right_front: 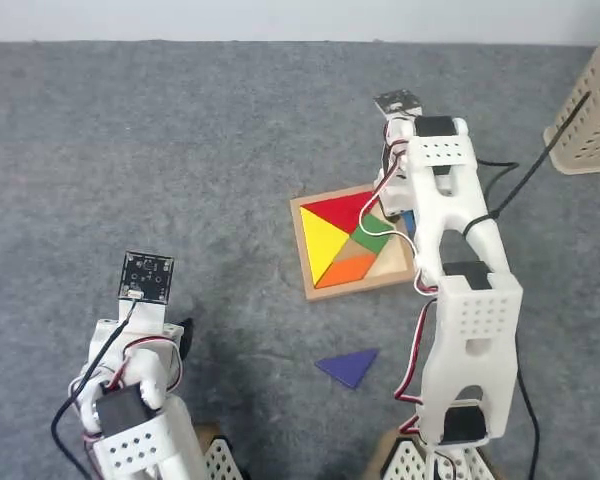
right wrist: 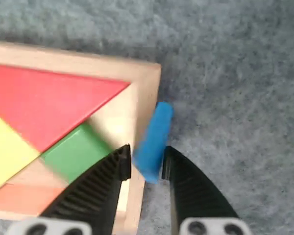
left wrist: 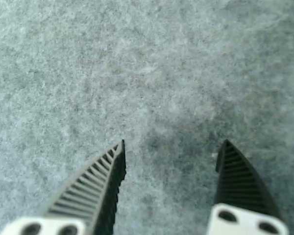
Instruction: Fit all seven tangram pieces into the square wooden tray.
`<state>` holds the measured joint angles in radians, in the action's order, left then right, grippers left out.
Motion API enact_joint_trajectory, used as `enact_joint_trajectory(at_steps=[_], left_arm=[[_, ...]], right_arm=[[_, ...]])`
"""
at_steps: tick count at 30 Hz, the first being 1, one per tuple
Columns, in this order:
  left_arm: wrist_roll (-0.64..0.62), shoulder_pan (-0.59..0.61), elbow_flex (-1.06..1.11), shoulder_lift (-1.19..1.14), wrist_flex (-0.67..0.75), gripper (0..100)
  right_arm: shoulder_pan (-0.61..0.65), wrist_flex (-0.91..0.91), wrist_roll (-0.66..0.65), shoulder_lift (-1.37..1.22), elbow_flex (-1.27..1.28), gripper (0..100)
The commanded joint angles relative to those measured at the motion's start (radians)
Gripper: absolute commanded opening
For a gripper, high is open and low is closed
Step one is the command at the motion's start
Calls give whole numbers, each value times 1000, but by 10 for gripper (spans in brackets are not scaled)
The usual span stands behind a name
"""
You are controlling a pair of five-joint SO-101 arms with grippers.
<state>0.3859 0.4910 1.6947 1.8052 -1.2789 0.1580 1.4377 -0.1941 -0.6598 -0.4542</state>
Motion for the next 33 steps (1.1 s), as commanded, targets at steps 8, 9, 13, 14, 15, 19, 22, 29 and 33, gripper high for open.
enact_joint_trajectory(at_steps=[8,9,13,14,15,19,22,29,33], left_arm=[[11,6,-8,15,-5,280],[11,6,-8,15,-5,280],[11,6,-8,15,-5,280],[11,6,-8,15,-5,280],[11,6,-8,15,-5,280],[11,6,-8,15,-5,280],[11,6,-8,15,-5,280],[11,6,-8,15,-5,280],[11,6,-8,15,-5,280]], right_arm=[[7,12,-34,36,-44,107],[7,12,-34,36,-44,101],[7,10,-34,36,-43,45],[7,10,-34,35,-43,41],[7,10,-34,35,-43,46],[5,8,-34,35,-41,90],[5,5,-34,35,-41,106],[-24,-10,-35,1,-44,106],[-25,-22,-35,-22,-44,102]])
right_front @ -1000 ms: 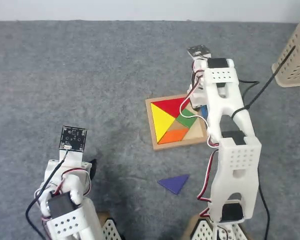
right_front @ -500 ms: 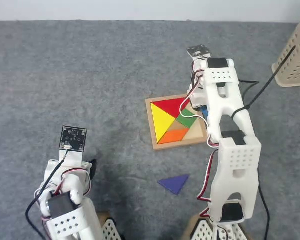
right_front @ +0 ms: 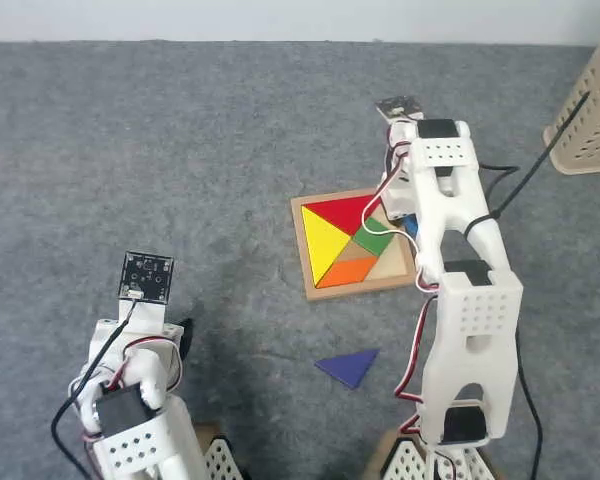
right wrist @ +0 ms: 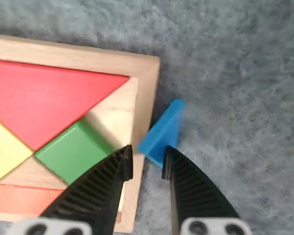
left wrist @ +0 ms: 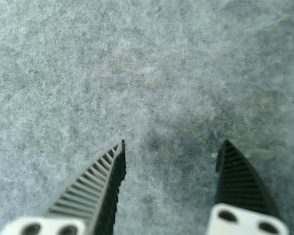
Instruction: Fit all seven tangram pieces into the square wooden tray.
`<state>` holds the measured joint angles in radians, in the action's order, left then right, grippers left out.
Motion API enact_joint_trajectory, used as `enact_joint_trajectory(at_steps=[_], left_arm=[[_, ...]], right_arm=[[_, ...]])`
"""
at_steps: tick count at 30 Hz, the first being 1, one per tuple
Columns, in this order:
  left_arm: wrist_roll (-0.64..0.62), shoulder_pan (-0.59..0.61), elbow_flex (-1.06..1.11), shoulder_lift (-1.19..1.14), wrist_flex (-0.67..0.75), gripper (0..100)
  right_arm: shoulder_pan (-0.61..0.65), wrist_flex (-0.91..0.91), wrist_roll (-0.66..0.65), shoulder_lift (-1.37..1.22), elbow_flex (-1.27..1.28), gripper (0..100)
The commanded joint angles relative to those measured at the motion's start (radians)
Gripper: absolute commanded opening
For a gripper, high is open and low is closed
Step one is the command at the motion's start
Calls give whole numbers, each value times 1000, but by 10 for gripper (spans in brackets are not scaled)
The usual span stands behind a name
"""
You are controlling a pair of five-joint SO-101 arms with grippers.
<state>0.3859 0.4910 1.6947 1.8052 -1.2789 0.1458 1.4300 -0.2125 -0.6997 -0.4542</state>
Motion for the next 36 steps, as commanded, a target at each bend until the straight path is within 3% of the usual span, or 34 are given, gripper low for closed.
enact_joint_trajectory(at_steps=[1,4,8,14,21,30,36], left_arm=[[11,6,-8,15,-5,280],[11,6,-8,15,-5,280],[11,6,-8,15,-5,280],[11,6,-8,15,-5,280],[11,6,-8,15,-5,280],[11,6,-8,15,-5,280],[11,6,-8,15,-5,280]], right_arm=[[-13,-15,-17,18,-44,102],[-16,-15,-17,18,-44,94],[-42,-41,-8,19,-46,1],[-62,8,26,50,-115,7],[4,79,37,142,-143,7],[101,50,38,25,-147,7],[93,42,66,-12,-157,7]])
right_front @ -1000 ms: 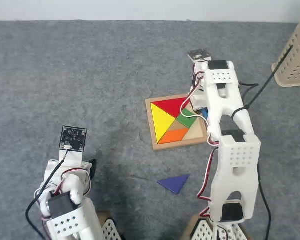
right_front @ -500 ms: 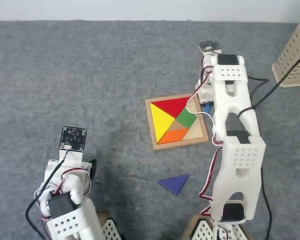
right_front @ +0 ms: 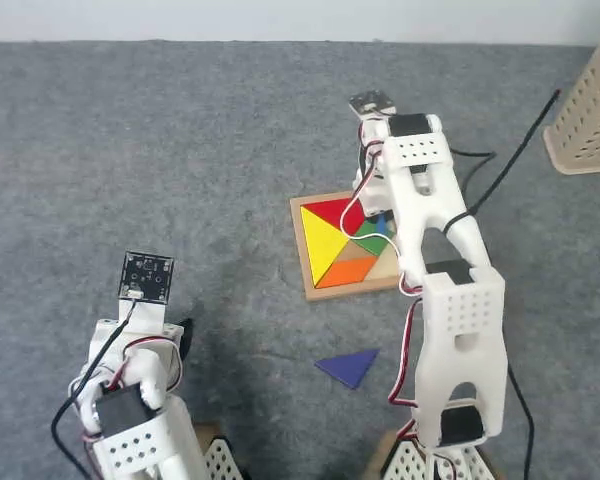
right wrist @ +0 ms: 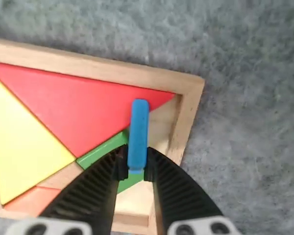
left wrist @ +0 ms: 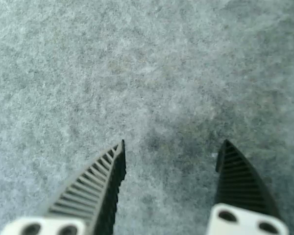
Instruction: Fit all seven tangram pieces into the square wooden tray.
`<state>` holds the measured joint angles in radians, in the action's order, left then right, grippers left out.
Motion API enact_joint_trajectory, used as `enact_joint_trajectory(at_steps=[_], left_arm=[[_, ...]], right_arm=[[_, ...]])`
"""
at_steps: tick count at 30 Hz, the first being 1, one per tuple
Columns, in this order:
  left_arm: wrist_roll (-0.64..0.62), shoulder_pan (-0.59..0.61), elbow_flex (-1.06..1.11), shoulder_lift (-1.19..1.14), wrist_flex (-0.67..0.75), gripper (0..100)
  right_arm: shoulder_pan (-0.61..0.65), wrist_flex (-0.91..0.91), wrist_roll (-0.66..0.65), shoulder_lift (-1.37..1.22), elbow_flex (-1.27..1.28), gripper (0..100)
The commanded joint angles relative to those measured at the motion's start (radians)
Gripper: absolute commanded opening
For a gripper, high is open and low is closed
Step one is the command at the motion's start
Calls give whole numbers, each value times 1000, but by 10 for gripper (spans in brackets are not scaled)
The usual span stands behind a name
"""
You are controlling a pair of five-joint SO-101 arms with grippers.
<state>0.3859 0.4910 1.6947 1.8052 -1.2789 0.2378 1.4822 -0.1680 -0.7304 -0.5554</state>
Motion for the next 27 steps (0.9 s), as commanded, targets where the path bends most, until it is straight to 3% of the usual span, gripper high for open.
enact_joint_trajectory(at_steps=[1,15,27], left_arm=[[11,6,-8,15,-5,280],[11,6,-8,15,-5,280],[11,6,-8,15,-5,280]], right_arm=[[-5,-7,26,25,-57,7],[-105,-15,17,93,-58,8],[-91,-25,-15,85,-58,9]])
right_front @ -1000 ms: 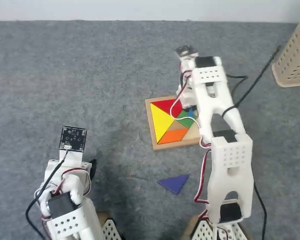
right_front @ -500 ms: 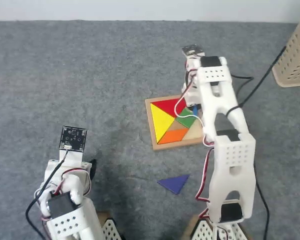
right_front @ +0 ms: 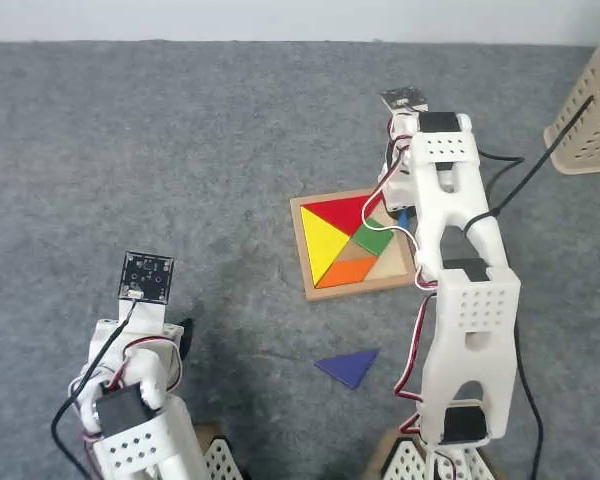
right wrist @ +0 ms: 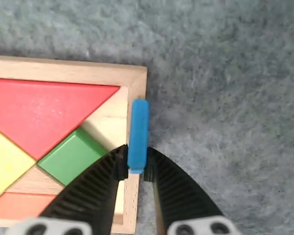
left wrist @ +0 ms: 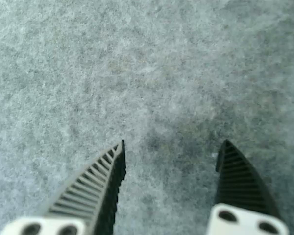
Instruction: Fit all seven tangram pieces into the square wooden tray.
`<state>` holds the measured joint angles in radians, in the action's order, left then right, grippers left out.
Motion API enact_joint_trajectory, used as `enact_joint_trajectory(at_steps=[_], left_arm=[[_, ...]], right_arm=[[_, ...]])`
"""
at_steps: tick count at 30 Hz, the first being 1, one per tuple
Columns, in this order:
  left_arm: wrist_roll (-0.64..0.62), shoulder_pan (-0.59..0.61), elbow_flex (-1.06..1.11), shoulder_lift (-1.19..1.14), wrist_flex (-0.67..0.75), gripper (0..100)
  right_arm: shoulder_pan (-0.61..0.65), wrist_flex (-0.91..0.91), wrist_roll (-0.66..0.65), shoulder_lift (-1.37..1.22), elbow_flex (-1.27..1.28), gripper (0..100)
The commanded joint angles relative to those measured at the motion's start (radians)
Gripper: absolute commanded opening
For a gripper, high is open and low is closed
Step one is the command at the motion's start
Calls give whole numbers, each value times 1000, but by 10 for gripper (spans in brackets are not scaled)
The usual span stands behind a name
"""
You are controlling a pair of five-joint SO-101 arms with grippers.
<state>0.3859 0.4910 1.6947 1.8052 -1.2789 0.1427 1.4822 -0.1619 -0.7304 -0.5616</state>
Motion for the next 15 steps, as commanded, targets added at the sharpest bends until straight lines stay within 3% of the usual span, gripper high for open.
enact_joint_trajectory(at_steps=[1,15], left_arm=[[11,6,-8,15,-5,280],[11,6,-8,15,-5,280]], right_arm=[[7,-25,-21,85,-52,9],[53,-41,-21,85,-51,10]])
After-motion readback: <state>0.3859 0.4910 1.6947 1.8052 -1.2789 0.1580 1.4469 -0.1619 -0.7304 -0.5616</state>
